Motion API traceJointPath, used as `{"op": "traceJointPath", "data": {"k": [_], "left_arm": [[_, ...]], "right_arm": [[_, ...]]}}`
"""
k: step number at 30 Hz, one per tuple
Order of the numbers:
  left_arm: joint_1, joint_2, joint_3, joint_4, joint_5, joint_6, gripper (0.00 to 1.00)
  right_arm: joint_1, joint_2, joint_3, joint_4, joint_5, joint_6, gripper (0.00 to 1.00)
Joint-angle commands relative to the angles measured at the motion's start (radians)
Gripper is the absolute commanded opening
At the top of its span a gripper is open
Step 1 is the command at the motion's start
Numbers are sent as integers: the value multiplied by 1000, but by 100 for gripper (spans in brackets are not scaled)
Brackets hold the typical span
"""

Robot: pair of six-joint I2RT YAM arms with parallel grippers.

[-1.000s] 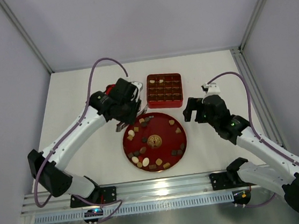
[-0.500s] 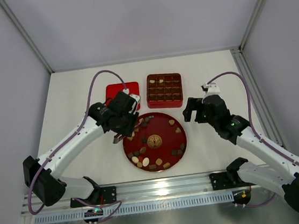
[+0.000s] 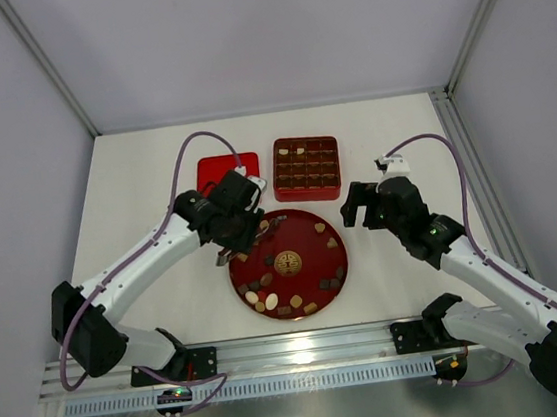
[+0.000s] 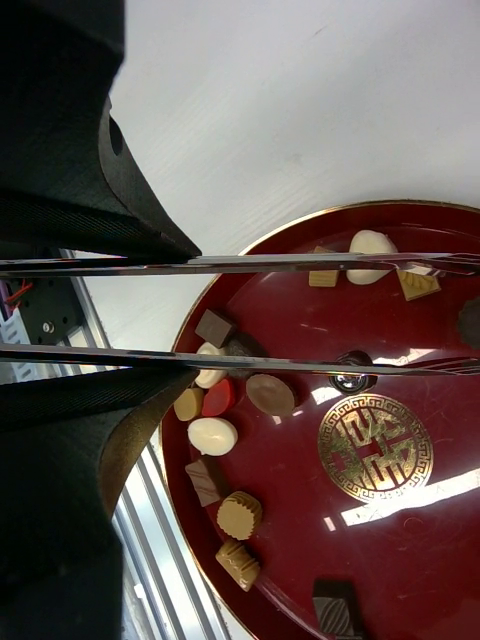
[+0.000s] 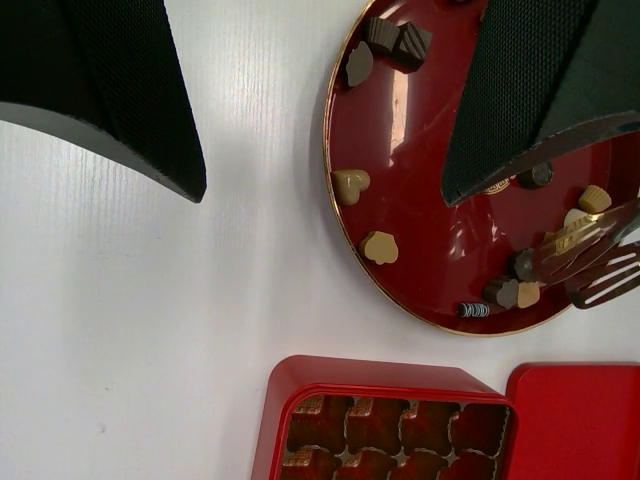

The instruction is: Pack the chocolate

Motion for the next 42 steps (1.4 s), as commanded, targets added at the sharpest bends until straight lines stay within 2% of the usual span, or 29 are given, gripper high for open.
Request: {"op": "traceJointPath", "data": {"k": [1,17,25,30,34,42], "left_arm": [[-3,17,-5,48,18,-9,44],[-3,61,-31,85,29,-9,43],[-5,74,-25,80,24,-9,40],[-5,72,-22,77,18,-6,33],[-5,64,-1,42,4,-2,29],[-5,21,87,-52,1,4,27]], "right_arm": [[-5,-4,3,27,12,-2,100],[-5,-13,-11,30,17,4,100],[-5,-13,-17,35,17,4,100],[-5,-10,-22,37,17,4,100],[-4,-13,-22,35,17,4,100],[-5,-15,-22,37,16,8,100]]}}
